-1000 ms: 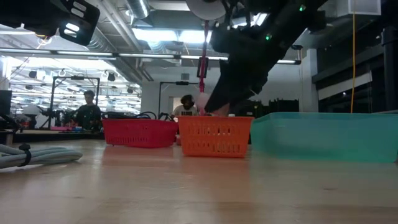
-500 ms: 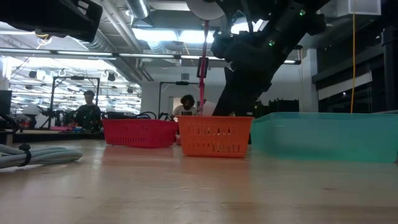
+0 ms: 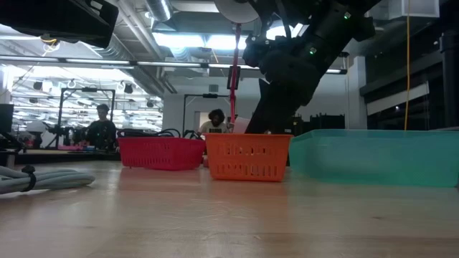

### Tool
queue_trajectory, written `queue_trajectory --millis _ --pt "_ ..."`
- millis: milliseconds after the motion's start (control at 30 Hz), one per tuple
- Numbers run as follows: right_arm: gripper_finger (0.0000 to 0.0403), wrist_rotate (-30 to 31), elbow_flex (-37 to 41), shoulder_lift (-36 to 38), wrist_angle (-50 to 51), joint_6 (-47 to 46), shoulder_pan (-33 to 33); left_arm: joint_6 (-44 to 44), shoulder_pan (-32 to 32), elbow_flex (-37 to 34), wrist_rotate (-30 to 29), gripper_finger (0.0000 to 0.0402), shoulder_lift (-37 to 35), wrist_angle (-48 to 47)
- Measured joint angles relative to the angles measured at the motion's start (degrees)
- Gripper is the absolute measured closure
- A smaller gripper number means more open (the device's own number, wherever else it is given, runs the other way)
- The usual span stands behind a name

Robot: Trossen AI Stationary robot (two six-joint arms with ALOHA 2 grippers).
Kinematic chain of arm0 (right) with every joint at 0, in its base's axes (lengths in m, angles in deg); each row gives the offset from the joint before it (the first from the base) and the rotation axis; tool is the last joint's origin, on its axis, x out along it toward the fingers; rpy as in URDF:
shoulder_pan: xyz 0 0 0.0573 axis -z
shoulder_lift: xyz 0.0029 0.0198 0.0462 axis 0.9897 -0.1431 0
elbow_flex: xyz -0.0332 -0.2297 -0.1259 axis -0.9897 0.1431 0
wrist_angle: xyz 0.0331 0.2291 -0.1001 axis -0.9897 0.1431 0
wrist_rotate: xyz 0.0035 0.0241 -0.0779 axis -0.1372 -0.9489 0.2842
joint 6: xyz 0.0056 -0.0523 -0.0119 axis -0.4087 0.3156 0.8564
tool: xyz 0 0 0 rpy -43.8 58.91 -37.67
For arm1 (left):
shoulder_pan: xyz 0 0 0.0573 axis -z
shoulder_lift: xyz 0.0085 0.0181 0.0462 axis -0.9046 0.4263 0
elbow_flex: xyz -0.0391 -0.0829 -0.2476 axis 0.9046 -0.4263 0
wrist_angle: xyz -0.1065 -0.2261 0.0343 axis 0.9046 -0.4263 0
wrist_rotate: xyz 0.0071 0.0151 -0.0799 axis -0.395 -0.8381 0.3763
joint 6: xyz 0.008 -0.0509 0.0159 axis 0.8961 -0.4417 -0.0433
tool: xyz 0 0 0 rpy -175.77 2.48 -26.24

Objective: Pick and place items into bin
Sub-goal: Put the light pink charger adapter into the orange bin

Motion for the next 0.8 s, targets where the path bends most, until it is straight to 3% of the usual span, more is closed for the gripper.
queue_trajectory --millis 467,600,800 --pt "0.0204 -0.1 0.0 0.0 -0.7 -0.1 0.0 -0.1 0.0 0.0 0.1 0.0398 0.0 0.0" --pt "0.0203 -2.4 0.0 0.0 -0.7 0.0 0.0 -0.1 0.0 0.0 -0.2 0.0398 0.0 0.0" --pt "0.0163 -2.8 0.0 0.0 -0.7 0.8 0.0 -0.1 0.0 0.0 -0.7 0.0397 0.0 0.0"
